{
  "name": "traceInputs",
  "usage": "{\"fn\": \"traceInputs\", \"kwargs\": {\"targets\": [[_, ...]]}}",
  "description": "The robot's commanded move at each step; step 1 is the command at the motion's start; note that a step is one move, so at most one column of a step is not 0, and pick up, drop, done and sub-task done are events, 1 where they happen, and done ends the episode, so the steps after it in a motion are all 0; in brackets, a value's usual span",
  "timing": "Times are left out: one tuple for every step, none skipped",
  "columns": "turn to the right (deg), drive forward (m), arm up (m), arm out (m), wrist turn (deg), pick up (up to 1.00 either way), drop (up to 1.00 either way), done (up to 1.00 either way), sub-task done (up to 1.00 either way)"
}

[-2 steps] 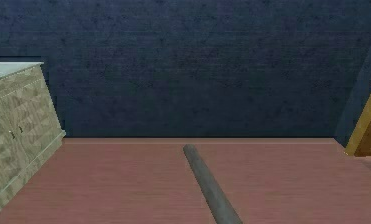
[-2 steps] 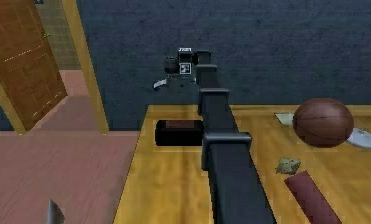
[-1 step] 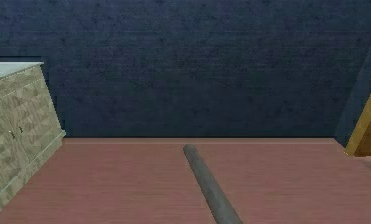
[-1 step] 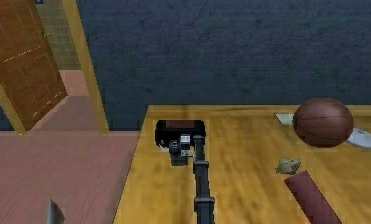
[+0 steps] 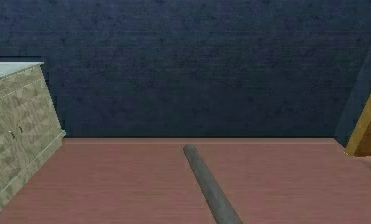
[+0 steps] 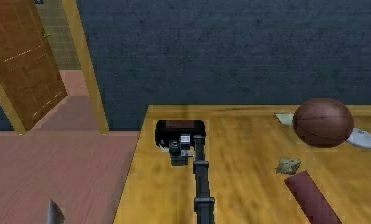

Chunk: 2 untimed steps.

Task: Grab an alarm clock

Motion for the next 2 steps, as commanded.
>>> {"fn": "traceInputs", "kwargs": {"targets": [[0.0,0.00,0.10,0.00,0.0,0.00,0.00,0.00,0.00],[0.0,0.00,0.00,0.00,0.0,0.00,0.00,1.00,0.00]]}}
